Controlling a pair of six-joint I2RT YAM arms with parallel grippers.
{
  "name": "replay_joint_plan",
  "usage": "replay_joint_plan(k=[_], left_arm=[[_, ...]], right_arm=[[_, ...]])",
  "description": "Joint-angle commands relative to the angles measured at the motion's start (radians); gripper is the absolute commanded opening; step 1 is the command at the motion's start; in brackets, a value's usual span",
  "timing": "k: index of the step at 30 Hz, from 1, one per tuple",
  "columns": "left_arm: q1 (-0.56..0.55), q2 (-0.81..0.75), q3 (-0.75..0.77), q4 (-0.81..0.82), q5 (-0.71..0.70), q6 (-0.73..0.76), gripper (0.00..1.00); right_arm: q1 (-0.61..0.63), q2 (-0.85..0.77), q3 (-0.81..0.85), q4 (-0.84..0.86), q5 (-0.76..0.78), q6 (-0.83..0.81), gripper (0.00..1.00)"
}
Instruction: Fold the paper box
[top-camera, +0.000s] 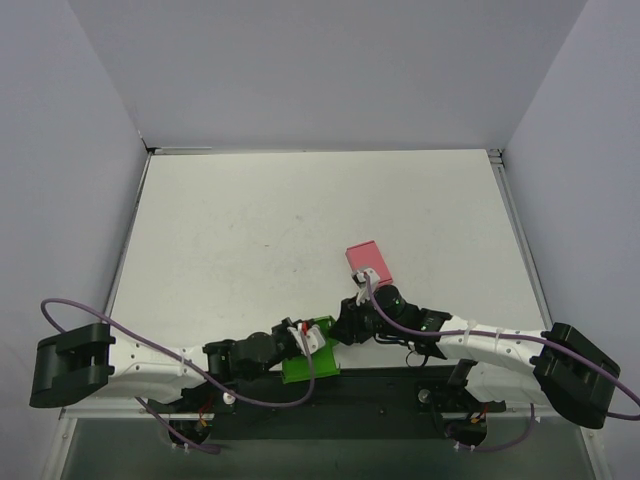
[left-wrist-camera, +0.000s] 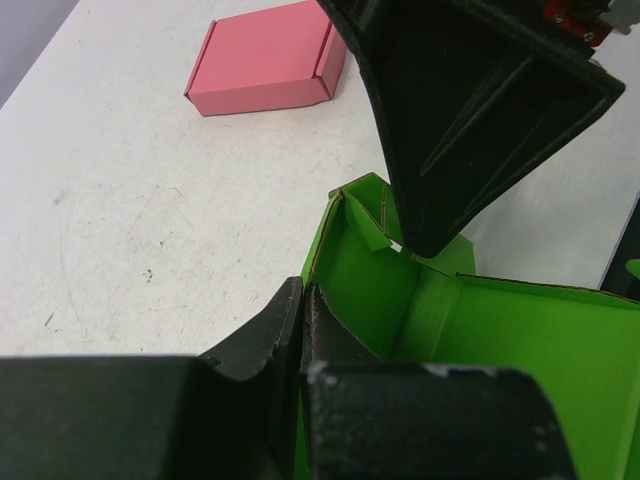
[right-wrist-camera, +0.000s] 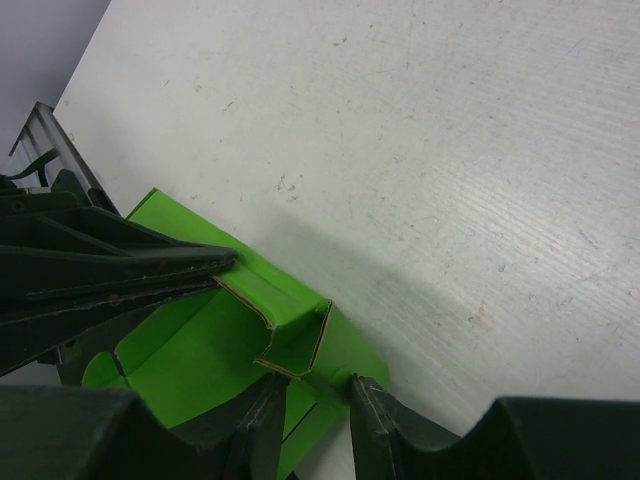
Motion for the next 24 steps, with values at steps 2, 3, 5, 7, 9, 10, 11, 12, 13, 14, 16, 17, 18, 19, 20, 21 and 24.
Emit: replay_joint_plan(k=[2,3,5,7,9,10,11,12,13,14,16,17,18,19,20,21,24], left_arm=[[-0.012,0.019,0.058,0.093,0.036,-0.061,0.00],[-0.012,0.016,0.055,0.095,0.025,-0.062,0.00],[-0.010,0.016,0.056,0.090,0.013,-0.061,0.00],[-0.012,0.017,0.059,0.086,-0.007,-0.061,0.00],[-0.012,0.022,0.064,0.080,-0.016,-0.059,0.00],[-0.012,0.023,0.066,0.078,-0.013,-0.058,0.00],[-0.012,0.025,0.067,0.077,-0.012,-0.055,0.00],[-0.012,0.028,0.069,0.075,-0.010,-0.056,0.00],[-0.012,0.031,0.069,0.077,-0.007,-0.055,0.00],[-0.015,0.034,0.072,0.071,-0.009,-0.052,0.00],[-0.013,0.045,0.076,0.066,-0.012,-0.049,0.00],[-0.013,0.049,0.079,0.064,-0.016,-0.049,0.00],[-0.013,0.054,0.082,0.063,-0.016,-0.049,0.00],[-0.013,0.062,0.084,0.061,-0.016,-0.049,0.00],[-0.013,0.068,0.086,0.061,-0.029,-0.047,0.00],[-0.013,0.074,0.089,0.057,-0.039,-0.049,0.00],[-0.013,0.102,0.104,0.043,-0.099,-0.050,0.00]], right_arm=[[0.034,-0.032,0.035,0.130,0.004,0.017,0.33],[0.034,-0.037,0.030,0.117,0.011,0.022,0.35],[0.034,-0.070,0.021,0.102,0.024,0.032,0.45],[0.034,-0.104,0.026,0.026,0.061,0.037,0.53],[0.036,-0.162,0.029,-0.042,0.084,0.029,0.56],[0.034,-0.181,0.024,-0.057,0.109,0.026,0.57],[0.034,-0.213,0.021,-0.074,0.119,0.026,0.58],[0.036,-0.225,0.023,-0.102,0.132,0.017,0.58],[0.036,-0.233,0.030,-0.120,0.144,0.017,0.58],[0.040,-0.239,0.039,-0.143,0.177,0.017,0.58],[0.055,-0.239,0.059,-0.183,0.207,0.006,0.58],[0.071,-0.235,0.067,-0.192,0.266,0.008,0.58],[0.086,-0.230,0.073,-0.205,0.277,0.005,0.57],[0.094,-0.222,0.081,-0.215,0.281,0.006,0.54],[0.098,-0.200,0.104,-0.231,0.311,0.012,0.52],[0.117,-0.186,0.116,-0.261,0.328,0.012,0.51],[0.169,-0.155,0.154,-0.320,0.404,0.009,0.50]])
